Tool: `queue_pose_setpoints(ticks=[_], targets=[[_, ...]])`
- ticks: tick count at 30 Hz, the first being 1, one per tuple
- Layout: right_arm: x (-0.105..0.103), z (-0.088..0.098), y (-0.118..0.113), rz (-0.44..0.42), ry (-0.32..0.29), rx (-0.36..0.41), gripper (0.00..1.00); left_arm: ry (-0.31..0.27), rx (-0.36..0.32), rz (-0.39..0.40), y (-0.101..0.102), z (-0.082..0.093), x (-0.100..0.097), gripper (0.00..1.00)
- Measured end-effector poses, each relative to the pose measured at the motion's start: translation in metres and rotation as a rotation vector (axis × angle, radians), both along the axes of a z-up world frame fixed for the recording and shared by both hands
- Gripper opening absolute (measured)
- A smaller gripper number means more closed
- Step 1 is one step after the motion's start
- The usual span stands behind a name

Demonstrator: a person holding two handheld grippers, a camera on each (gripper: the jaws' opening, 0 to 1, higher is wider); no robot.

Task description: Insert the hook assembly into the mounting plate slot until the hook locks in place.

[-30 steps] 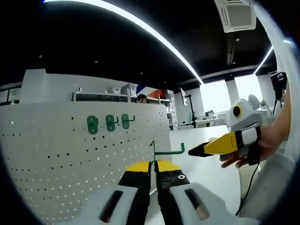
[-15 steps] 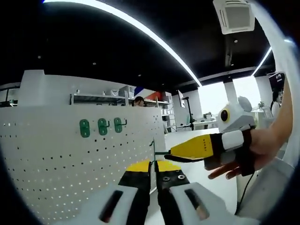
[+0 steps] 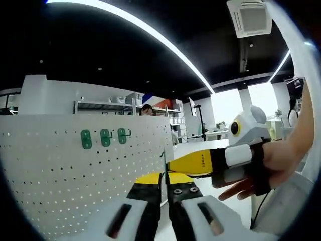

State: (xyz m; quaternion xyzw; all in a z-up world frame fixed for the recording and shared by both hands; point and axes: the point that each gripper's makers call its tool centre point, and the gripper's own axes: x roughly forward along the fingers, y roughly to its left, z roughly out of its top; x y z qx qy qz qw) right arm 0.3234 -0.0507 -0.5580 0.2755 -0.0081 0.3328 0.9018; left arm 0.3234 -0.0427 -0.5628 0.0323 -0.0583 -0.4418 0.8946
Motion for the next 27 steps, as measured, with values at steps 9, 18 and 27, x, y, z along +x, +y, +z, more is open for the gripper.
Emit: queue_pose_setpoints(ticks=[9, 18, 27], targets=[[-0.002, 0.0009, 0.0038, 0.028, 0.01, 0.029, 0.02, 0.01, -0.003, -0.006, 0.0023, -0.0001, -0.0016, 0.02], [-0.0043, 0.0023, 0.0027, 0.016, 0.002, 0.035, 0.02, 0.005, -0.003, -0.01, 0.001, -0.0005, -0.0011, 0.02], [-0.0054, 0.001, 0.0031, 0.011, 0.0, 0.018, 0.01, 0.018, 0.034, -0.021, -0.0006, -0.0079, -0.0026, 0.08]])
